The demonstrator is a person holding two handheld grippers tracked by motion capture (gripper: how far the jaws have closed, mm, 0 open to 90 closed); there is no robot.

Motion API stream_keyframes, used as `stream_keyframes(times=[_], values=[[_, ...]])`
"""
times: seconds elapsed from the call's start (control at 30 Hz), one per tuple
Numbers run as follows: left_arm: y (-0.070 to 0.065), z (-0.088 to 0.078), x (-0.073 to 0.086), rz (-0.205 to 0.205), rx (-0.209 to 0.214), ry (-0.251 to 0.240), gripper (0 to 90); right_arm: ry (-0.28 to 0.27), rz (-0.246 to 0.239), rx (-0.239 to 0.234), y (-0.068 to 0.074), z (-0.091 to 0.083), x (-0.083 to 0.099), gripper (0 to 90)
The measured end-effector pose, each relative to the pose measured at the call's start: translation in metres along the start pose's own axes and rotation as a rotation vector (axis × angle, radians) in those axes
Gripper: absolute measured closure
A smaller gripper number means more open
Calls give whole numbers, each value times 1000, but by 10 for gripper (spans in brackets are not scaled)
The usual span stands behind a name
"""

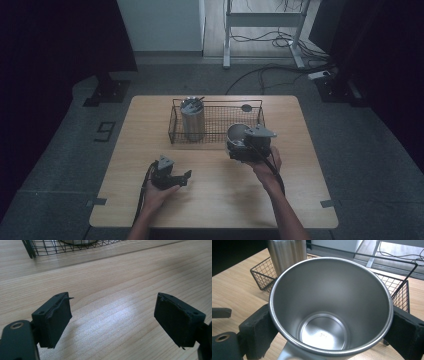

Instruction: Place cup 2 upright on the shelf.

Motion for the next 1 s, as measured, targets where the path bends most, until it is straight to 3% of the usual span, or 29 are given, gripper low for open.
stream_keyframes(times=[1.0], values=[[2, -2, 0, -15, 4, -6, 144, -17, 11, -10, -8, 4, -31, 74]])
Point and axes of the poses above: each handheld gripper's, and its own axes: z roughly forward along the jaws, x roughly out of its underside, y roughly to its left, the point moved 6 cm from there along z, roughly forward along the jaws, and after that the axes turned 11 degrees about x, right-handed, at the moved point
